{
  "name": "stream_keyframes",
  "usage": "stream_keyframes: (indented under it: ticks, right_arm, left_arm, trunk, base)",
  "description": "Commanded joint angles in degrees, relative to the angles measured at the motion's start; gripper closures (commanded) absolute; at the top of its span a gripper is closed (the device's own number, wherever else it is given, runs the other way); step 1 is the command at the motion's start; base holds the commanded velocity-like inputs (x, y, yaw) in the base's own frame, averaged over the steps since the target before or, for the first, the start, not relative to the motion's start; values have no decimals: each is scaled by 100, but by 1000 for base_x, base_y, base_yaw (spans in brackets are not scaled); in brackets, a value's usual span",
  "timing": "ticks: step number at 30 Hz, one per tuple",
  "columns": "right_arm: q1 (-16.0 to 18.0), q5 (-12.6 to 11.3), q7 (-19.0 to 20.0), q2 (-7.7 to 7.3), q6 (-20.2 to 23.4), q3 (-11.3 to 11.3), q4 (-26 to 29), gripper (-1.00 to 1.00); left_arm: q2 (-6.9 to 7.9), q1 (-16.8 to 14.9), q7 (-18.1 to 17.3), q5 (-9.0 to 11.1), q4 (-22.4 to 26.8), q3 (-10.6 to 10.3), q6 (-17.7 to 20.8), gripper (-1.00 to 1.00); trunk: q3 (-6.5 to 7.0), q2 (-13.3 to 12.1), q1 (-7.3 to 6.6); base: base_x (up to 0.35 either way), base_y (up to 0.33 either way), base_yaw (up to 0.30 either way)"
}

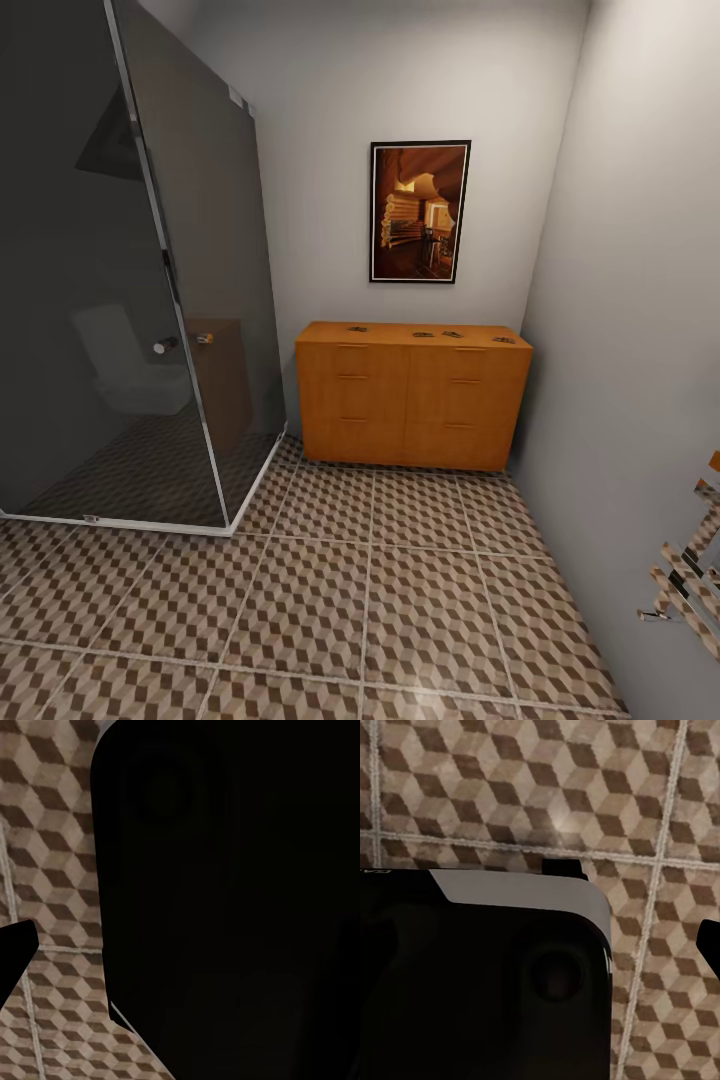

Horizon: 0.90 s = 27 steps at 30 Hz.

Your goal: Take the four mousetraps from the cabinet in the bathroom and place them on the bathroom floor. Make sure all four end up on the same floor surface, and ensure that at least two of them are either under or directly next to the same bathroom sink.

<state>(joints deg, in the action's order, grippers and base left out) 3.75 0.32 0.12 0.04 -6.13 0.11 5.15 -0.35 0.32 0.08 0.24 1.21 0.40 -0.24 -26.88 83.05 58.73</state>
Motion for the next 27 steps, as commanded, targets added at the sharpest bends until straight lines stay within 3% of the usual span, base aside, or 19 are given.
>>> stream_keyframes:
  ticks: [1,27]
  right_arm:
    - [3,3,2,3,-19,-1,-5,-100]
    - [3,-43,1,3,-25,-26,-1,-100]
  left_arm:
    - [-1,3,1,2,11,4,-2,-100]
    - [-1,3,10,2,11,6,-2,-100]
  trunk:
    - [-5,2,0]
    - [-5,2,0]
  base:
    - [0,0,0]
    - [0,0,0]
